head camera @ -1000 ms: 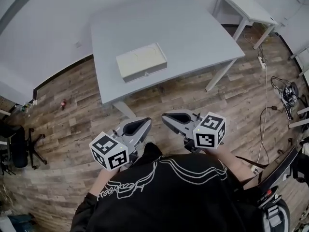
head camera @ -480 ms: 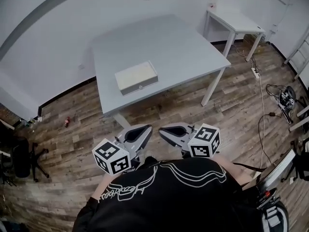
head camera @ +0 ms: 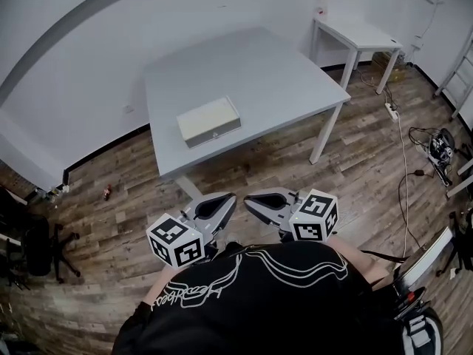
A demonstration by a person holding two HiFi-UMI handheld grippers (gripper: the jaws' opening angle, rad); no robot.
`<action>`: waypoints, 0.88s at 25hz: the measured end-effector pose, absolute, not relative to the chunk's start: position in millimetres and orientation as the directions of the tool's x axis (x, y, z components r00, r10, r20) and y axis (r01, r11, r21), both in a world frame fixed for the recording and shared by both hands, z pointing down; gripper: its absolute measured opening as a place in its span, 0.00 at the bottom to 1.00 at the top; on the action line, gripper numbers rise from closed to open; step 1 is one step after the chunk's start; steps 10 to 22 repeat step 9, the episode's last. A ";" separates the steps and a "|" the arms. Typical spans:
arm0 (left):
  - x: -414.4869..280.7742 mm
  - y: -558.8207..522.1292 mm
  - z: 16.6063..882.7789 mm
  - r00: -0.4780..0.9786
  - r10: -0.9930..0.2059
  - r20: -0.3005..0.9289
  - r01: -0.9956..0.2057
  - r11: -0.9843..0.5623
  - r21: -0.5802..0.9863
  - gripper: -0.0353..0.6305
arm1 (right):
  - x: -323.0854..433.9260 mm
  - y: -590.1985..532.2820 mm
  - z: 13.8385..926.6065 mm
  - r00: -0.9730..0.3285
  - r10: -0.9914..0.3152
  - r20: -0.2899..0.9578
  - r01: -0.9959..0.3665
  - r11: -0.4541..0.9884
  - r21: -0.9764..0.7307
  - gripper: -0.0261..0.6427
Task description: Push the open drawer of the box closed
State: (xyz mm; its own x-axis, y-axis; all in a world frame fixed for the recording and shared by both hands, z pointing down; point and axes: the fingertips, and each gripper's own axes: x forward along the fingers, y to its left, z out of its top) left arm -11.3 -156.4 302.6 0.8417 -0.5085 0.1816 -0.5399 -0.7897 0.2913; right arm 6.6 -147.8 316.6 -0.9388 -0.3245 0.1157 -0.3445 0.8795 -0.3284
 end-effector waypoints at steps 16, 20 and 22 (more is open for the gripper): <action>-5.8 -145.0 303.9 0.847 -0.495 0.192 -0.531 -0.796 0.290 0.06 | 17.0 -141.3 313.3 -0.933 -0.346 0.096 -0.357 0.872 -0.334 0.05; -5.8 -145.0 303.9 0.847 -0.495 0.192 -0.531 -0.796 0.290 0.06 | 17.0 -141.3 313.3 -0.933 -0.346 0.096 -0.357 0.872 -0.334 0.05; -5.8 -145.0 303.9 0.847 -0.495 0.192 -0.531 -0.796 0.290 0.06 | 17.0 -141.3 313.3 -0.933 -0.346 0.096 -0.357 0.872 -0.334 0.05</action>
